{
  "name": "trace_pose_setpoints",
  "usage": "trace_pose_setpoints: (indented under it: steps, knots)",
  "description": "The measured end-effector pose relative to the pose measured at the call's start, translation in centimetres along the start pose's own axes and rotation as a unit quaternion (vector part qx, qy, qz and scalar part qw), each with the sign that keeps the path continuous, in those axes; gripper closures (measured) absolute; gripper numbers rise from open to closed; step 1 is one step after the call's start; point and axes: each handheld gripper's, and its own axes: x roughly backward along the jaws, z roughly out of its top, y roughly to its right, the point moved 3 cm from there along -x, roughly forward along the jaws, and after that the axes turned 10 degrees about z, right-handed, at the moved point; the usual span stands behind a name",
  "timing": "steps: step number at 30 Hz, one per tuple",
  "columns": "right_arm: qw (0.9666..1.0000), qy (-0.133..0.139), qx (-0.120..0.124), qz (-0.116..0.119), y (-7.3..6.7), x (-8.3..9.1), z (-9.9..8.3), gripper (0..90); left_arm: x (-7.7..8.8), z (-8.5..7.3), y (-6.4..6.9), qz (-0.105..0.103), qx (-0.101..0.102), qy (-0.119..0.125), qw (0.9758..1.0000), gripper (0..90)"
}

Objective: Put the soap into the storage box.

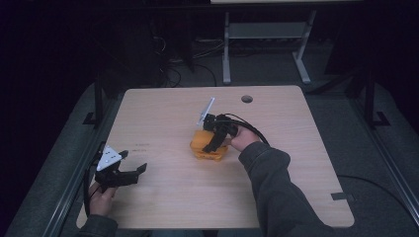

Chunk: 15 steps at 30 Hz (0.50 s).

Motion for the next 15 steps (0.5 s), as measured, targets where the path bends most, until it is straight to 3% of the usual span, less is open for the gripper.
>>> trace_pose_setpoints:
  steps: [15]
  knots:
    - [1.0000, -0.004, 0.002, -0.003, -0.16, -0.27, -0.34, 20.2, 0.02, 0.01, 0.01, 0.000, -0.001, 0.000, 1.0000, 14.1]
